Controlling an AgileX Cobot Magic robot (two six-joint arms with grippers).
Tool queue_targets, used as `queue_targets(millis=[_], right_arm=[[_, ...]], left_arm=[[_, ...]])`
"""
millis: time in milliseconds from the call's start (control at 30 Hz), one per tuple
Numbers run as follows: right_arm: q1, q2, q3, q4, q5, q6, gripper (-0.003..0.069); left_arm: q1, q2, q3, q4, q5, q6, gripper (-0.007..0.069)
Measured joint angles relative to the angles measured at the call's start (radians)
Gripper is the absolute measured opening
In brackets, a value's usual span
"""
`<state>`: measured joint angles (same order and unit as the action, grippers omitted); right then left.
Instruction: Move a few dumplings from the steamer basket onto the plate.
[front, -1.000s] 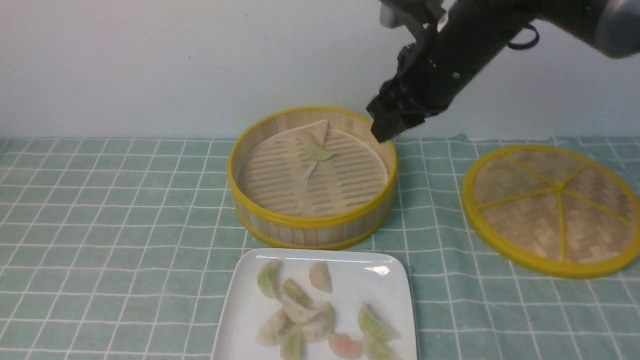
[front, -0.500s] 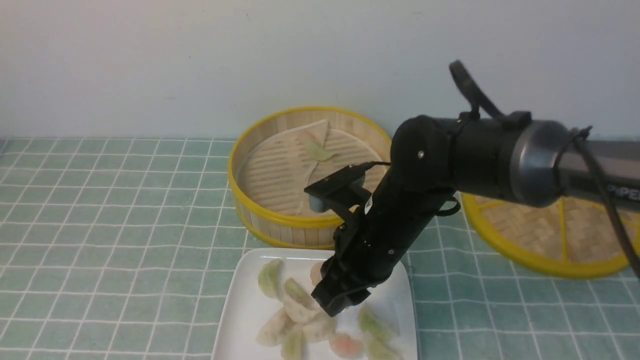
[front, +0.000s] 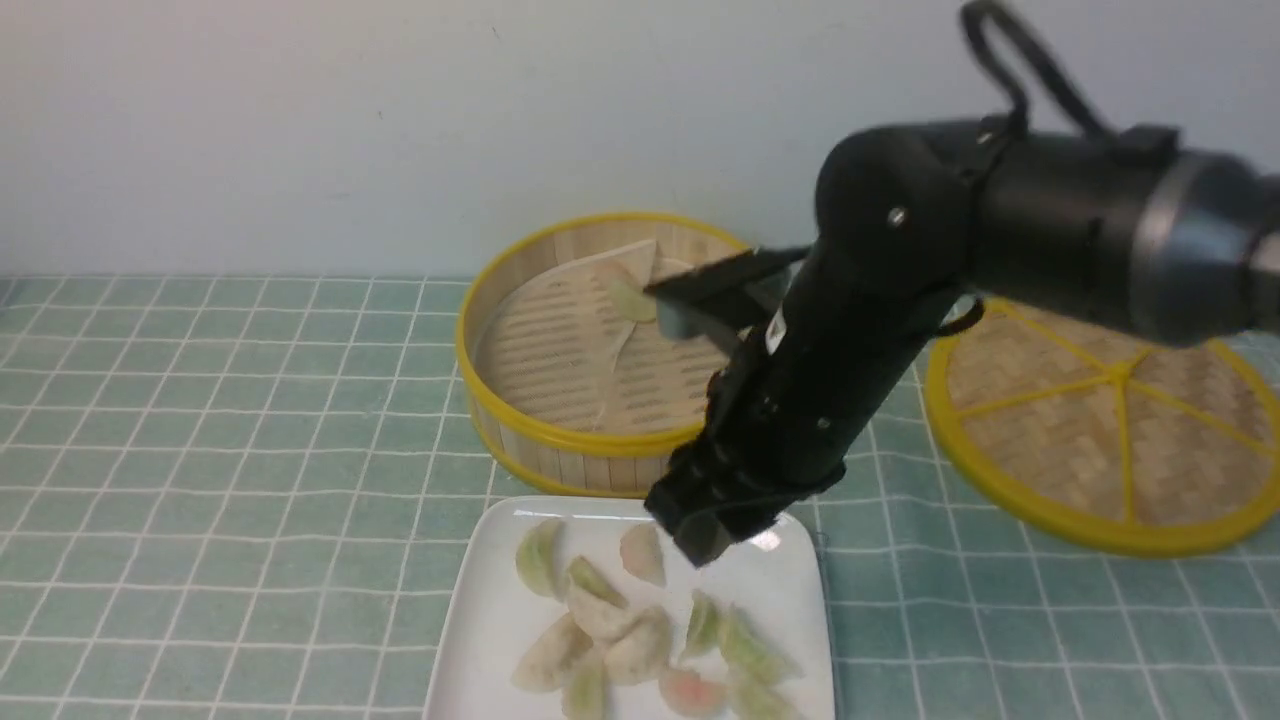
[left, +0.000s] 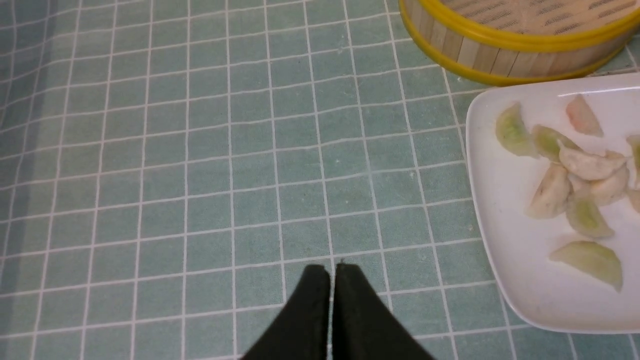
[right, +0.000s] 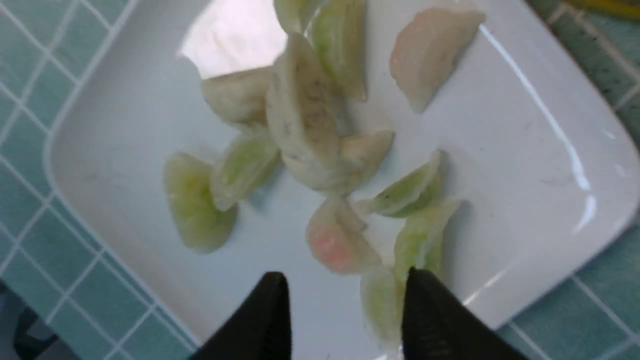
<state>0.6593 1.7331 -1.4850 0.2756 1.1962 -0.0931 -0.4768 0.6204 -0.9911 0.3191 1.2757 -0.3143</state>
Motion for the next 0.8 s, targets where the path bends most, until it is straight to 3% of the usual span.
queue_targets(millis=[33,67,100,200,400,633,800], right_arm=[[0.0,-0.023,-0.001,-0.008,0.006,0.009,0.0194],[0.0,-0.107,-0.004,-0.039,0.021,0.041,0.0101],[0.0,-0.157,-0.005,-0.06,0.027,0.057,0.0054],[0.0,-0.352,0.002,-0.144,0.027,0.11,-0.0001],[0.0,-0.775,0.18,-0.276,-0.104,0.219,-0.0013],[0.0,-1.394,0.659,-0.466,-0.454,0.357,-0.0013],[0.0,-1.714,0.91,-0.621,-0.626,0.56,-0.0014]], left_arm=[[0.0,0.0,0.0,0.0,0.0,0.0,-0.0006],[0.0,0.0,0.0,0.0,0.0,0.0,-0.0006],[0.0,0.0,0.0,0.0,0.0,0.0,-0.0006],[0.0,0.0,0.0,0.0,-0.002,0.0,-0.0006],[0.0,0.0,0.0,0.0,-0.074,0.0,-0.0006],[0.0,0.0,0.0,0.0,-0.194,0.0,-0.0006],[0.0,0.0,0.0,0.0,-0.3,0.0,-0.0006]])
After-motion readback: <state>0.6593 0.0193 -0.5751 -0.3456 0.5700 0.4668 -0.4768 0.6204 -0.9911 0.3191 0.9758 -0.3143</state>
